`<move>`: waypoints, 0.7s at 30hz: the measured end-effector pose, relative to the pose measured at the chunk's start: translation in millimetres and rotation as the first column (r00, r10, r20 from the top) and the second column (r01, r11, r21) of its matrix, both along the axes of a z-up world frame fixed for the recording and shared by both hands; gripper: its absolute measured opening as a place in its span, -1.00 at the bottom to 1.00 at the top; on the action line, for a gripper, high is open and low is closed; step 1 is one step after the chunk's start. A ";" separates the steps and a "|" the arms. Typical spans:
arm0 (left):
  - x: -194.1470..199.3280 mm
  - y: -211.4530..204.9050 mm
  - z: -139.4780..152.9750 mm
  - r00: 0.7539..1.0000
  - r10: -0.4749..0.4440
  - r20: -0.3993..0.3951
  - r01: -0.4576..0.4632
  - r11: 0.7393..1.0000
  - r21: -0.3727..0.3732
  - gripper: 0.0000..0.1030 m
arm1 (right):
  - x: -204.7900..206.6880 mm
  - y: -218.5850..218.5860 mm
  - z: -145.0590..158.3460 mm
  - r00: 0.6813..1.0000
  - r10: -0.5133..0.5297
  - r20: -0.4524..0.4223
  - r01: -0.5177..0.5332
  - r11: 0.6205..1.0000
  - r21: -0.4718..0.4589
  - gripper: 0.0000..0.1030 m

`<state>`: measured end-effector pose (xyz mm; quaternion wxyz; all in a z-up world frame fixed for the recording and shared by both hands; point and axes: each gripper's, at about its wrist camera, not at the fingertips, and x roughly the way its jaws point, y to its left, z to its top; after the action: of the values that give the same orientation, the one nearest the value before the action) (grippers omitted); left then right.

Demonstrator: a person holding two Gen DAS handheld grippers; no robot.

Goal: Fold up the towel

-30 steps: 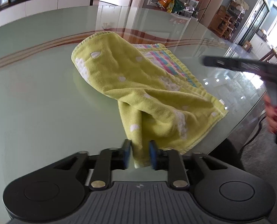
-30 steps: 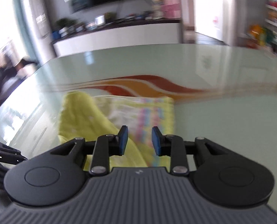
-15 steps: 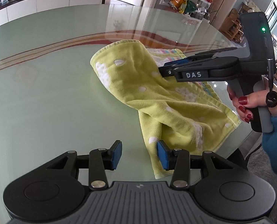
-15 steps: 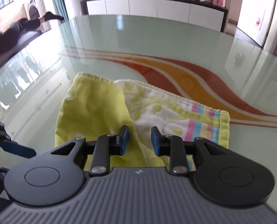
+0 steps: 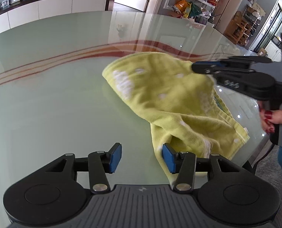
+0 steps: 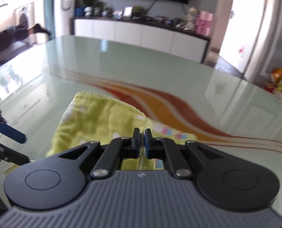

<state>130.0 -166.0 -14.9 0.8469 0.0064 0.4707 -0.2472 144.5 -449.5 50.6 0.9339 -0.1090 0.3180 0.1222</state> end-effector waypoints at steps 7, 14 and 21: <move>3.7 8.6 21.9 0.997 0.026 0.078 -0.024 0.999 -0.030 0.40 | 10.4 -35.1 -7.4 0.987 -0.161 0.009 0.161 0.987 -0.012 -0.90; 5.0 -4.7 12.1 0.999 0.016 0.036 -0.015 1.000 -0.002 0.40 | 27.2 -23.9 -43.3 0.989 -0.143 -0.048 0.138 0.986 -0.092 -0.90; 0.1 -19.0 5.4 0.999 -0.021 0.034 0.019 0.999 0.032 0.39 | 35.1 -27.7 -51.3 0.987 -0.140 -0.078 0.133 0.988 -0.081 -0.89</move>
<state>130.0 -185.0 -9.4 0.8522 0.0287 0.4597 -0.2481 179.6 -477.2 -0.7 0.9212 -0.1170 0.3676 0.0503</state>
